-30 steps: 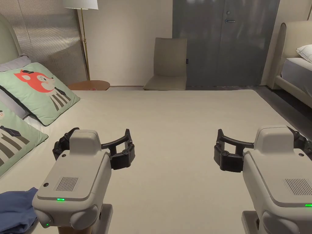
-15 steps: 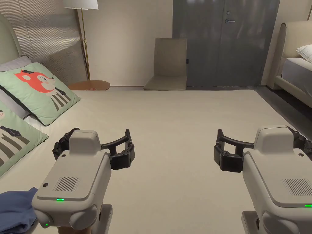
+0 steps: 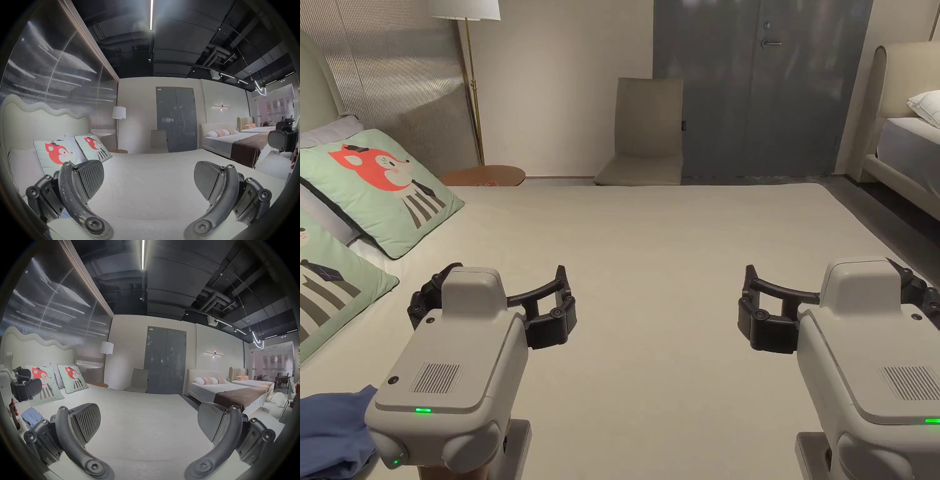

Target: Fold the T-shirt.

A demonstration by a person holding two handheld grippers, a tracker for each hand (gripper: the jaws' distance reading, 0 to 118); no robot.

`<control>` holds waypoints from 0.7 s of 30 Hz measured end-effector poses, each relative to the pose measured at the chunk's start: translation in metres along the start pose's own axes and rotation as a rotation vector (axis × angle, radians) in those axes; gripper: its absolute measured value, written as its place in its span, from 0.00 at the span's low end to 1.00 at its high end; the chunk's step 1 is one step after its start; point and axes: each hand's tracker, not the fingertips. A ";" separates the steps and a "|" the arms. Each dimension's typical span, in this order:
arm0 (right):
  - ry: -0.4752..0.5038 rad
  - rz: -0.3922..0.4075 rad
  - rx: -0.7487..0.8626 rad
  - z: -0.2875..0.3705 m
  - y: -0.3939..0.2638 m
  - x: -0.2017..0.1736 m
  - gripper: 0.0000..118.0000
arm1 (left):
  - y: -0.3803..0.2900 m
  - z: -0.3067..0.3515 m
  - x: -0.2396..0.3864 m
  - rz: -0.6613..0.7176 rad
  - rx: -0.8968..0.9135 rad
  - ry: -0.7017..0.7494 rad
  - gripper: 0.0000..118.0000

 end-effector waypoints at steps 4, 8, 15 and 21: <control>0.000 -0.001 -0.002 -0.004 -0.004 0.001 1.00 | 0.000 0.000 0.000 0.001 -0.002 -0.001 0.94; 0.000 -0.004 -0.002 -0.003 -0.004 0.002 1.00 | 0.001 0.001 0.000 0.001 -0.002 0.000 0.94; 0.010 -0.007 -0.009 -0.003 -0.004 0.001 1.00 | 0.002 0.002 -0.001 0.009 -0.001 0.002 0.94; 0.043 -0.040 -0.034 -0.006 -0.008 0.005 1.00 | -0.003 -0.002 -0.003 0.013 -0.006 -0.003 0.94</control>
